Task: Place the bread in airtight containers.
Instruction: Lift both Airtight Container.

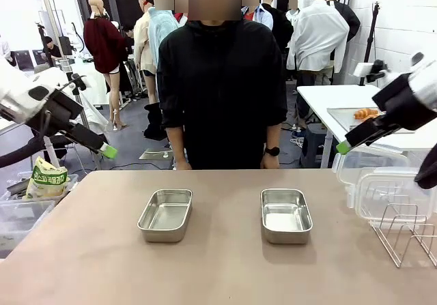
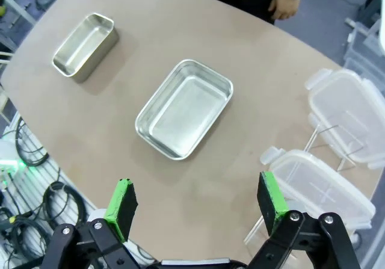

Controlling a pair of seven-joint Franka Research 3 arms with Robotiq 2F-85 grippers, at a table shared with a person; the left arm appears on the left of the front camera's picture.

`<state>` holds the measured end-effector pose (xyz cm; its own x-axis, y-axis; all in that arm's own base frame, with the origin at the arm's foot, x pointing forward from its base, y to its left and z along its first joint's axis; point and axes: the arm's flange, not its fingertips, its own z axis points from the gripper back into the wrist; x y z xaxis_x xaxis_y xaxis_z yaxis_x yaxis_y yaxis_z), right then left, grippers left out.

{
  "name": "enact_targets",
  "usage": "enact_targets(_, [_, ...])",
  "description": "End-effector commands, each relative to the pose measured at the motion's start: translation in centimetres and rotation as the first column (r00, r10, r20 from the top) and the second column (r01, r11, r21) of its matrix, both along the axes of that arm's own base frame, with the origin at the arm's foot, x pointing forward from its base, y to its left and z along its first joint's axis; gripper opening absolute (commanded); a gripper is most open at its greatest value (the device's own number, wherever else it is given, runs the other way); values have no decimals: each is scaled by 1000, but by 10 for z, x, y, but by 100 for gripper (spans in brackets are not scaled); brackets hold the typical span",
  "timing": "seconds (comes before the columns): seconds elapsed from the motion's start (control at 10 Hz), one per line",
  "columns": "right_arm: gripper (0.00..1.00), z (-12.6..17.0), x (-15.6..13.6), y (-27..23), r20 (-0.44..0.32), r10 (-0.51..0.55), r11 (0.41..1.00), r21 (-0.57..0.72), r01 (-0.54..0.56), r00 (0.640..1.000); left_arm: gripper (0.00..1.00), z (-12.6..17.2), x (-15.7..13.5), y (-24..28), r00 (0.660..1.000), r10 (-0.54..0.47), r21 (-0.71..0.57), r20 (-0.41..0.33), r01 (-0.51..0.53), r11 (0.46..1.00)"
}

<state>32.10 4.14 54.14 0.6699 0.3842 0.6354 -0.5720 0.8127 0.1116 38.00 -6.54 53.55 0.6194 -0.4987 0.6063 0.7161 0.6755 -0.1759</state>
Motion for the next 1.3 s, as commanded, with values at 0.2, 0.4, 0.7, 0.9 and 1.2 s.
enact_targets(0.2, [100, 3, -13, -16, 73, 13, 993, 120, -22, 997, 100, -2, 2, 16, 999, -16, -78, -42, 12, 997])
enact_targets(0.4, [100, -1, -5, -17, 55, 11, 993, 119, -18, 998, 100, 0, -4, 22, 999, -23, -104, -25, 20, 994])
enact_targets(0.7, [100, -5, -1, -17, 61, 21, 990, 137, -29, 998, 100, -1, -6, 20, 999, -35, -76, -25, 33, 997])
enact_targets(0.9, [100, 11, -4, -16, 37, -3, 995, 105, 0, 999, 100, -1, -5, 19, 999, -15, -69, -36, 13, 998])
enact_targets(1.2, [100, 11, -4, -16, 37, -3, 995, 105, 0, 999, 100, -1, -5, 19, 999, -15, -69, -36, 13, 998])
